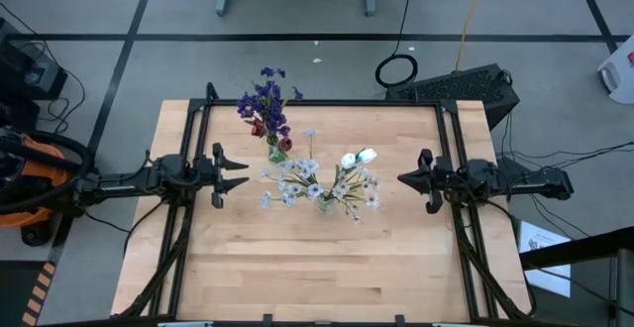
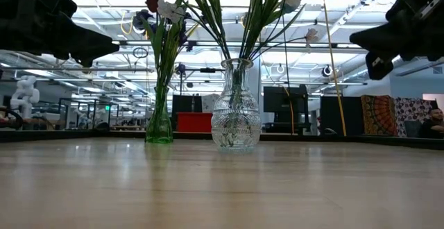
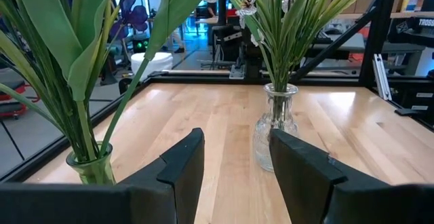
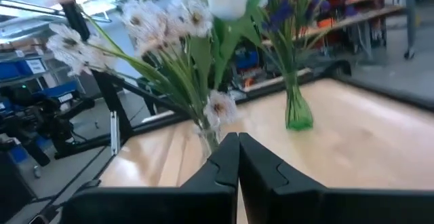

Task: Sort flowers into vase by color
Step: Return to Home Position

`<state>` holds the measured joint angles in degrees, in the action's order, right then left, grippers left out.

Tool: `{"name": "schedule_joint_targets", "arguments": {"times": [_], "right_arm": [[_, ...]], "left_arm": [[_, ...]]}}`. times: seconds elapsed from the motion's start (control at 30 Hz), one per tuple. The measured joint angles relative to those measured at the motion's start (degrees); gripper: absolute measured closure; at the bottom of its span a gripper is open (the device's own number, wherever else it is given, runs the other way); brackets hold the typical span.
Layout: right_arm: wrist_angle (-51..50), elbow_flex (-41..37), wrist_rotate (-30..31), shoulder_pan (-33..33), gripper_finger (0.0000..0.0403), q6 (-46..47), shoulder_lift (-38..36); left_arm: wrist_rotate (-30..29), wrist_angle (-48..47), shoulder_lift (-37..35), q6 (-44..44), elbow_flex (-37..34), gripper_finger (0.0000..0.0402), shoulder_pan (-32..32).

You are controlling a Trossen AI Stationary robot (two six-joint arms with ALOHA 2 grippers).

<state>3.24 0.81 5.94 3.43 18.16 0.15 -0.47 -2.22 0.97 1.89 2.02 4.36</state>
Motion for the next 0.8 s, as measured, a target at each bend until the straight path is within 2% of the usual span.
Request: {"name": "schedule_joint_targets", "arguments": {"times": [0.17,0.8], "right_arm": [[-0.1,0.0,-1.3,0.1,0.0402,5.2,0.1],[-0.1,0.0,-1.3,0.1,0.0403,5.2,0.1]], "left_arm": [[0.0,0.0,0.0,0.0,0.0,0.0229,0.0],[0.0,0.0,0.0,0.0,0.0,0.0229,0.0]]}}
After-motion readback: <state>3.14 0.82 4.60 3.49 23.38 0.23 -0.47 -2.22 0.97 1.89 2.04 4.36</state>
